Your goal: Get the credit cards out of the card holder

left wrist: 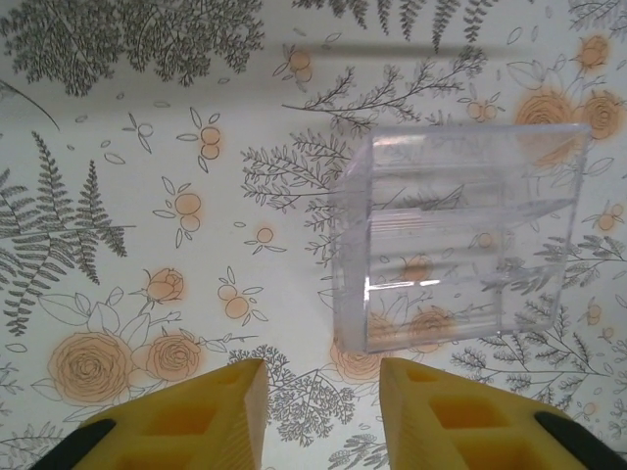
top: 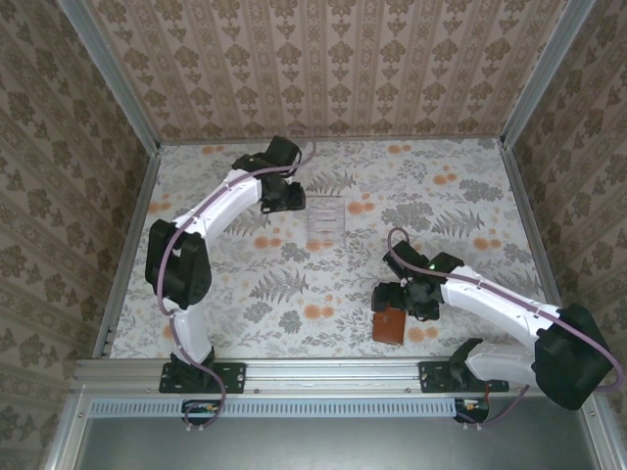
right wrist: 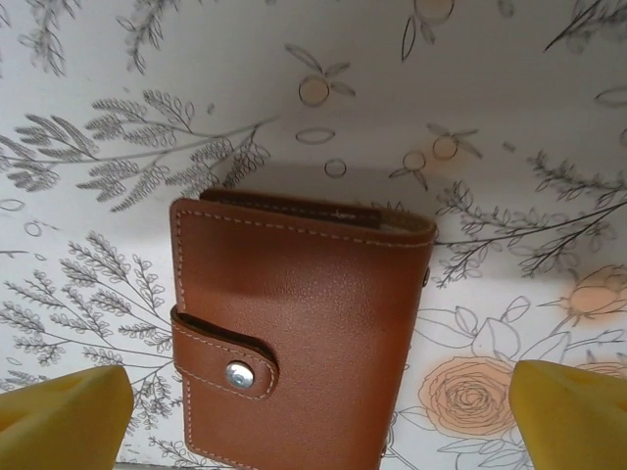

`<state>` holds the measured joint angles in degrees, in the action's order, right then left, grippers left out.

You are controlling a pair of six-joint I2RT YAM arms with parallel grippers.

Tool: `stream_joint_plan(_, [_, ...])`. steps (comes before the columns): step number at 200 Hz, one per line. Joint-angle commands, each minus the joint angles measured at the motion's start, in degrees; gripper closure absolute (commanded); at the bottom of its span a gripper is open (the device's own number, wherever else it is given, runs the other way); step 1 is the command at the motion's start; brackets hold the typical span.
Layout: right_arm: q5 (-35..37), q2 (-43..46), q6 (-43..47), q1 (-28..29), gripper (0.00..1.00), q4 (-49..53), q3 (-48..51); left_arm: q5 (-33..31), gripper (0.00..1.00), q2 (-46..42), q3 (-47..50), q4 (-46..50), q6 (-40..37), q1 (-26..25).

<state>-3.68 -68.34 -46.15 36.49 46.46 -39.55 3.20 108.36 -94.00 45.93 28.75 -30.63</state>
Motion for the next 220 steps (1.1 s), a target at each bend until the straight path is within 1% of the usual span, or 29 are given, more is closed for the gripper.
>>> stream_joint_plan(1, [-1.72,-1.27,-4.38,1.10,0.00,-3.37,1.27,1.01,0.60,-2.70,3.27,-3.33,-0.01,0.74])
stream_joint_plan(41, [-2.36,-6.17,-5.26,2.08,0.00,-6.22,1.96,1.33,0.58,-4.88,7.18,-4.93,0.07,1.58])
stream_joint_plan(90, [-2.08,-10.78,-6.13,3.91,0.01,-6.43,0.63,2.07,0.57,-7.18,10.83,-6.62,0.04,2.81])
stream_joint_plan(119, [-0.67,-13.04,-6.98,4.99,0.07,-5.11,-0.47,2.17,0.57,-8.63,12.70,-6.87,-0.36,3.53])
stream_joint_plan(139, [-0.34,-13.56,-7.54,5.89,0.15,-4.47,-1.95,2.59,0.57,-9.91,14.49,-7.60,-0.49,4.18])
stream_joint_plan(174, [0.21,-15.83,-7.75,7.00,0.24,-3.53,-7.13,2.69,0.56,-12.03,17.09,-7.83,-1.25,4.18])
stream_joint_plan(178, [0.19,-16.21,-7.65,7.17,0.24,-3.42,-7.91,2.61,0.56,-12.36,17.51,-7.94,-1.33,4.18])
stream_joint_plan(180, [0.28,-16.43,-7.60,7.25,0.24,-3.40,-8.42,2.60,0.56,-12.59,17.77,-7.96,-1.33,5.39])
stream_joint_plan(183, [0.30,-17.00,-7.43,7.39,0.25,-3.26,-9.27,2.53,0.56,-12.87,18.05,-8.13,-1.29,5.79])
stream_joint_plan(220, [0.61,-24.15,-5.88,8.81,0.26,-2.64,-18.77,2.98,0.56,-16.92,23.59,-9.57,-1.33,6.63])
